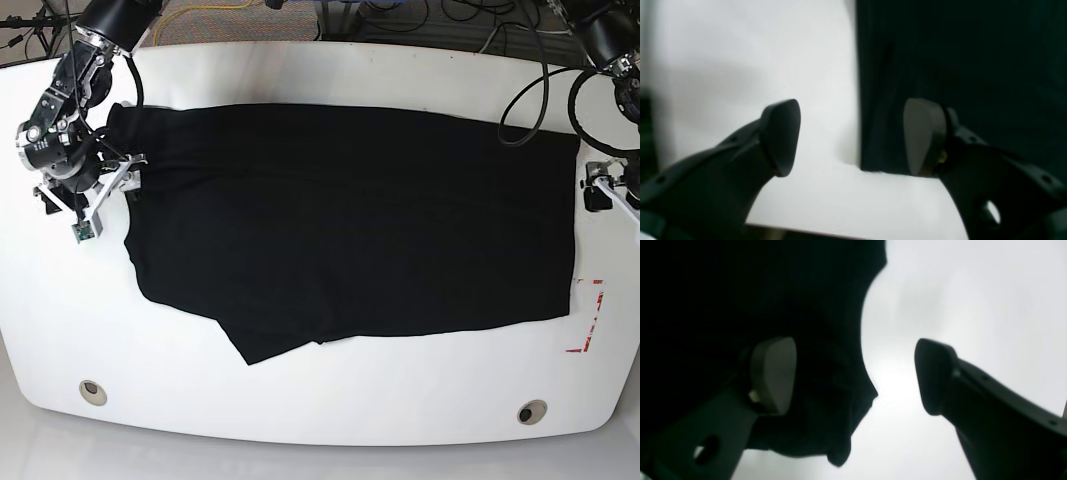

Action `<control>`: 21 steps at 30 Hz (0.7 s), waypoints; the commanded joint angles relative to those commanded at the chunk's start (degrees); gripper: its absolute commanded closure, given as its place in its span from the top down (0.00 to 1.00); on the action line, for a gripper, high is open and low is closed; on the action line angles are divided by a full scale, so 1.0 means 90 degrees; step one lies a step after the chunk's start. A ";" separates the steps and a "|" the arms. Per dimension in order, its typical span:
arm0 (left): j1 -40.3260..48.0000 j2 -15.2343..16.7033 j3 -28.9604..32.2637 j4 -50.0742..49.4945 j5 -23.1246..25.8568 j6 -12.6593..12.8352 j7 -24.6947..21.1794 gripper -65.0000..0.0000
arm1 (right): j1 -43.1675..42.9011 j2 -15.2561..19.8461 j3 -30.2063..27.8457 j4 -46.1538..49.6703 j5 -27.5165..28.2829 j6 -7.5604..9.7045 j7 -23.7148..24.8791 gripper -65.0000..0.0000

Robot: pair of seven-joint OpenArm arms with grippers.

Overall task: Fold the T-shirt properly
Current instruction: 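Open both grippers and release the black shirt's edges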

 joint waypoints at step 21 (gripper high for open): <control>0.1162 0.0576 0.0586 0.0147 0.0049 -0.0059 -0.1289 0.69 | -0.0703 -0.0537 0.2129 0.0020 0.1446 0.0000 -0.0737 0.82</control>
